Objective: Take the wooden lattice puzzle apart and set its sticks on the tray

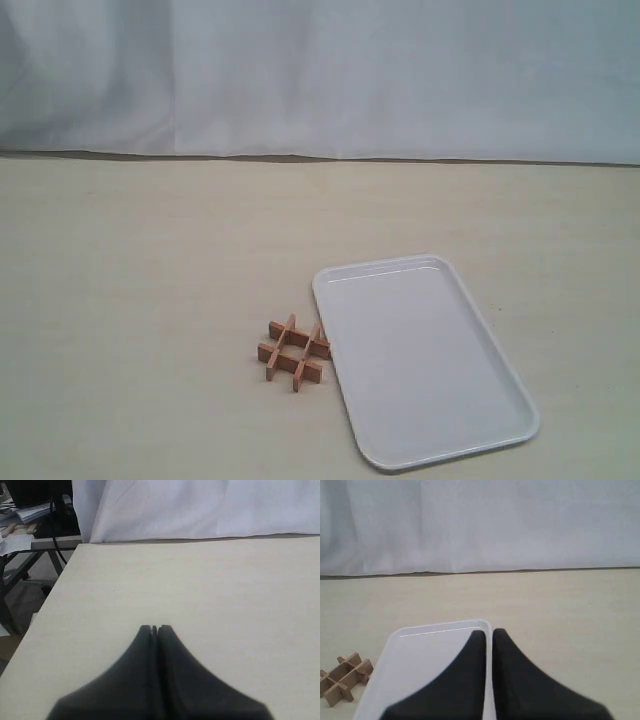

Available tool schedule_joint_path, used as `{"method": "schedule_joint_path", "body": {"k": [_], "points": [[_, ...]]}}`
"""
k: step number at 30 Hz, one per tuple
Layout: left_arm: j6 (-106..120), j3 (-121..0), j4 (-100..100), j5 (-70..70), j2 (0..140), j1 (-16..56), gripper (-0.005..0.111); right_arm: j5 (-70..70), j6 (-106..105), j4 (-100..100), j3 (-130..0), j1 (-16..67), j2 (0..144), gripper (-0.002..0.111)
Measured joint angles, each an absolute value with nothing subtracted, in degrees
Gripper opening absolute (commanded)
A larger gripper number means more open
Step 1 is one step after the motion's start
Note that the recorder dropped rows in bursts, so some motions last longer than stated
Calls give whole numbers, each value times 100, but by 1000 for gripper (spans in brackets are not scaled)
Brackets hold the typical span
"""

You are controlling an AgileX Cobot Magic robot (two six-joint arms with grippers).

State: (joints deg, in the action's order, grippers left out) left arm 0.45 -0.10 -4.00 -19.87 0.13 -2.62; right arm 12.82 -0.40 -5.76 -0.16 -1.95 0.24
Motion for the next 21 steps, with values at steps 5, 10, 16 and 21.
{"method": "schedule_joint_path", "body": {"k": [5,10,16,21], "points": [[45,-10,-400,-1987,13,-262,0,1282,-40,-576,-16,-195,24,4],[45,-10,-400,-1987,13,-262,0,1282,-40,-576,-16,-195,24,4],[45,-10,-505,-1838,13,-262,0,1282,-40,-576,-16,-195,24,4],[34,-10,-519,-557,13,-262,0,1282,-40,-576,-16,-195,24,4]]}}
